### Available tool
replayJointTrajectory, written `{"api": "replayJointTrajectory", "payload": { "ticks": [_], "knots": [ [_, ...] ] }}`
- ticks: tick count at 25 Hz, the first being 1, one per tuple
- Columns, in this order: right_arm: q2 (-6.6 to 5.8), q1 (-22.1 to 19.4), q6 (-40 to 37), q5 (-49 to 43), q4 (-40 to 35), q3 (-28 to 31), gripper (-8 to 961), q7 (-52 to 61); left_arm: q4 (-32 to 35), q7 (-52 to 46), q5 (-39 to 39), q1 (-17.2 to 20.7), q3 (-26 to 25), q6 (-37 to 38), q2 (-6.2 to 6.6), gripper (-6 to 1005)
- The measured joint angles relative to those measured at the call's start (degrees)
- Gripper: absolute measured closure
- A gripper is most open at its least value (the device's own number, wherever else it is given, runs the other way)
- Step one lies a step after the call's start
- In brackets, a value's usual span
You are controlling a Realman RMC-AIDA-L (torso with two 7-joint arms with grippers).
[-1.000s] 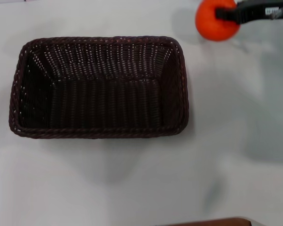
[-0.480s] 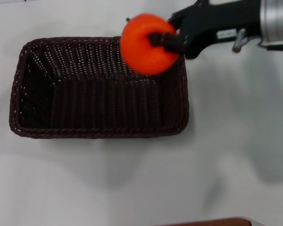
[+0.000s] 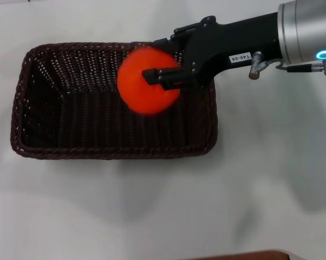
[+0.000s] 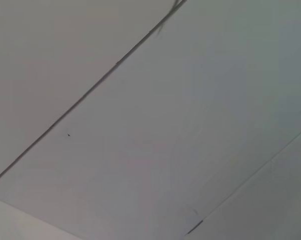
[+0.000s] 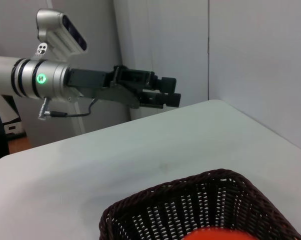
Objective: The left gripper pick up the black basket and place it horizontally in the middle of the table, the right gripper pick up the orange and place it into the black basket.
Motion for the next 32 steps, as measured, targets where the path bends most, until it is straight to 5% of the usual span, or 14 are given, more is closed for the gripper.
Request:
{"api": "replayJointTrajectory", "payload": {
  "ticks": [11,16,22,26,32],
  "knots": [
    [0.09,-2.4,-1.23,7.85,-5.09,7.27,63,-7.4,5.81,13.43,-3.99,0.96,-2.4,1.77,-0.35,441],
    [0.24,-5.31,-6.72,19.41,-12.84,13.66,39,-17.33,11.73,28.82,-12.0,2.71,-2.49,3.55,-1.53,442],
    [0.33,-8.09,-3.56,52.62,-36.92,19.51,11,-46.28,18.59,44.69,-20.35,4.79,-2.51,5.69,-2.2,442],
    [0.41,-6.09,4.3,72.63,-57.66,20.66,11,-68.33,21.75,52.57,-23.64,5.87,-2.51,6.86,-2.21,441],
    [0.53,-3.73,7.65,88.17,-73.51,20.78,11,-79.01,27.08,61.49,-29.29,7.32,-2.51,6.99,-2.27,441]
  ]
}}
